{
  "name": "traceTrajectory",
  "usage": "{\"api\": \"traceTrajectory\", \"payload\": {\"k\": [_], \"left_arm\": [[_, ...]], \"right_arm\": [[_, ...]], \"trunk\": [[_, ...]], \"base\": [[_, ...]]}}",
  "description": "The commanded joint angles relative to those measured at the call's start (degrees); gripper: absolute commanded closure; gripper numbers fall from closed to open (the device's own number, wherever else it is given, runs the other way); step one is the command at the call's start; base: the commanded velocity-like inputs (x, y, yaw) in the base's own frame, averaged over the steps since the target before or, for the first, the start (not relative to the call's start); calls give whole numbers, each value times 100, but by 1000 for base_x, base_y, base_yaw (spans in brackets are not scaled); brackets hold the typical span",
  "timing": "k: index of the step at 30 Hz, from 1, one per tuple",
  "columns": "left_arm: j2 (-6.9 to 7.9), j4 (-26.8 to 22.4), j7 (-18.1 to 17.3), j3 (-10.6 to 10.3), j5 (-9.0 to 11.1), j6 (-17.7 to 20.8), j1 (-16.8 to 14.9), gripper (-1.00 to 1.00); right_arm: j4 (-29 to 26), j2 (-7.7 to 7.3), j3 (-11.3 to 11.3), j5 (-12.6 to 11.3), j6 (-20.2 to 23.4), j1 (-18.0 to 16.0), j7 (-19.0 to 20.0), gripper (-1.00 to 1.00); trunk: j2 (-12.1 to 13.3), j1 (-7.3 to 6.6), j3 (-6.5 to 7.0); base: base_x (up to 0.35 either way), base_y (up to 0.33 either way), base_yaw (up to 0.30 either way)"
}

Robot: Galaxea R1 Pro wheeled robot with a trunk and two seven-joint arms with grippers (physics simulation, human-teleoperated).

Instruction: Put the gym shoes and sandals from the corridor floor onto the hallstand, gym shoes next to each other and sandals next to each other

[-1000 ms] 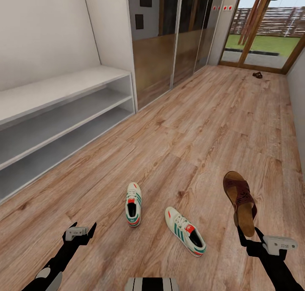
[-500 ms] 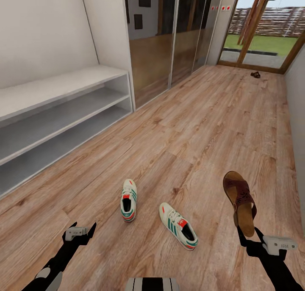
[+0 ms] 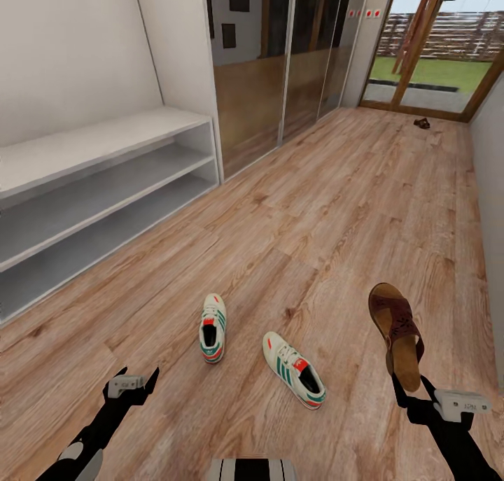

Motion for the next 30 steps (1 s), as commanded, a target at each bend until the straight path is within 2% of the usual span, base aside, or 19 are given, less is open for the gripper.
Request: {"api": "traceTrajectory", "payload": {"k": [1,8,9,10,11,12,13,14,15,16,17,18,22,25,30], "left_arm": [[0,0,-1,0,0,0,0,-100],[-64,-1,52,9,7,16,-19,-100],[-281,-7,233,12,1,30,-111,-100],[-614,20,652,-20,-165,37,-330,-100],[-704,26,783,-37,-243,38,-389,-100],[-704,26,783,-37,-243,38,-389,-100],[-788,33,916,-59,-347,39,-436,-100],[-865,41,1036,-82,-472,40,-475,-100],[-986,70,1222,-119,-754,42,-532,-100],[-986,70,1222,-119,-754,42,-532,-100],[-1029,100,1287,-132,-889,39,-552,-100],[-1090,196,1379,-150,-1120,28,-581,-100],[-1114,390,1473,-105,-1370,-22,-619,-100],[-1109,430,1495,-52,-1328,-133,-626,-100],[-1068,456,1538,163,-1088,-242,-630,-100]], "right_arm": [[0,0,0,-21,1,0,1,100],[5,0,5,-9,3,-2,-2,100],[7,0,7,-6,3,-2,-3,100],[8,0,8,-9,4,-1,-4,100],[8,0,8,-10,4,-1,-3,100],[8,0,8,-10,4,-1,-3,100],[8,0,8,-10,4,-1,-2,100],[8,0,8,-9,4,-1,-1,100],[9,1,9,-7,4,0,-1,100],[9,1,9,-7,4,0,-1,100],[9,3,10,-4,4,0,0,100],[9,5,13,-1,4,0,-2,100],[14,8,21,16,4,-4,-6,100],[19,8,25,19,4,-6,-7,100],[21,9,30,22,4,-8,-7,100]], "trunk": [[0,0,0],[0,0,0],[0,0,0],[0,0,0],[0,0,0],[0,0,0],[0,0,0],[0,0,0],[0,0,0],[0,0,0],[0,0,0],[0,0,0],[0,0,0],[0,0,0],[0,0,0]], "base": [[-192,-1,0],[-83,0,0],[-19,0,0],[-10,0,0],[-8,0,0],[-6,0,0],[-6,0,0],[-5,0,0],[-3,0,0],[-3,0,0],[-3,0,0],[-2,0,0],[-1,0,0],[0,0,0],[0,0,0]]}}
